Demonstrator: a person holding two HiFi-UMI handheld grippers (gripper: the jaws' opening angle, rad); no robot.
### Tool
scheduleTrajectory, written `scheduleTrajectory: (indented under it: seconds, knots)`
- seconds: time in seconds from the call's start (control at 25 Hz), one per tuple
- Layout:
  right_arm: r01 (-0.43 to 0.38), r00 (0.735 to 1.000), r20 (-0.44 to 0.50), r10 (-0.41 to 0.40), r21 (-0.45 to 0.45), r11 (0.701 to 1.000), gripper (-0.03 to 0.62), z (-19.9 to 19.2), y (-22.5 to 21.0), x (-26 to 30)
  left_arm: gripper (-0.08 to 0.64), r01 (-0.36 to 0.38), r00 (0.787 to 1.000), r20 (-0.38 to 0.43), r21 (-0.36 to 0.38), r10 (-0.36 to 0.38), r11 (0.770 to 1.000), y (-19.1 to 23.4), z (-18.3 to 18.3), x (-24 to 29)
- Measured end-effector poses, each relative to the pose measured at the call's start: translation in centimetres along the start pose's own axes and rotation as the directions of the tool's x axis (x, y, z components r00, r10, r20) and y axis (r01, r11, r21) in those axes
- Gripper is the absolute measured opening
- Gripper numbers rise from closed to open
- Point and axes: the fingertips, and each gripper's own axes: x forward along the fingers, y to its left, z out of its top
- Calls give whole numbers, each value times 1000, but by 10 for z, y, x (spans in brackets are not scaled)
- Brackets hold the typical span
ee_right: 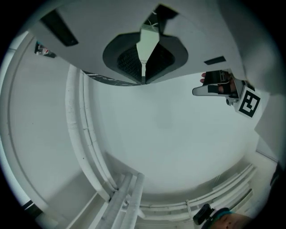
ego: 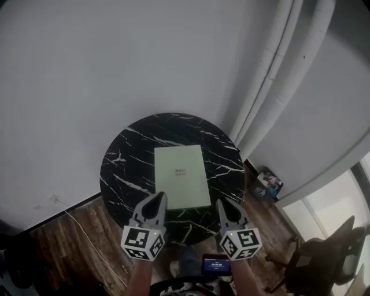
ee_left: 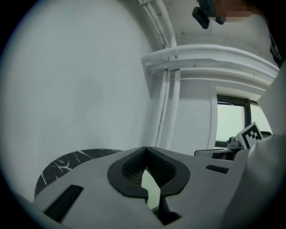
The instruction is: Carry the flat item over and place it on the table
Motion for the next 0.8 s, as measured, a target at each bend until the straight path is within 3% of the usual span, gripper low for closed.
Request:
scheduleTrajectory:
  seconds: [0.16, 0.32, 0.52, 0.8]
  knots:
    - [17, 994, 112, -12, -42, 999, 28, 38, 12, -30, 11, 46, 997, 58, 50, -48, 998, -29, 29, -16]
    - [2, 985, 172, 9, -63, 998, 23, 63, 28, -45, 11, 41, 996, 70, 75, -47, 996, -41, 40, -31]
    - [-12, 982, 189, 27, -77, 997, 23, 70, 41, -57, 11, 62, 995, 68, 118, -70, 991, -52, 44, -43]
    - [-25, 981, 190, 46, -109, 994, 20, 70, 58, -64, 11, 85, 991, 96, 77, -92, 993, -53, 52, -57]
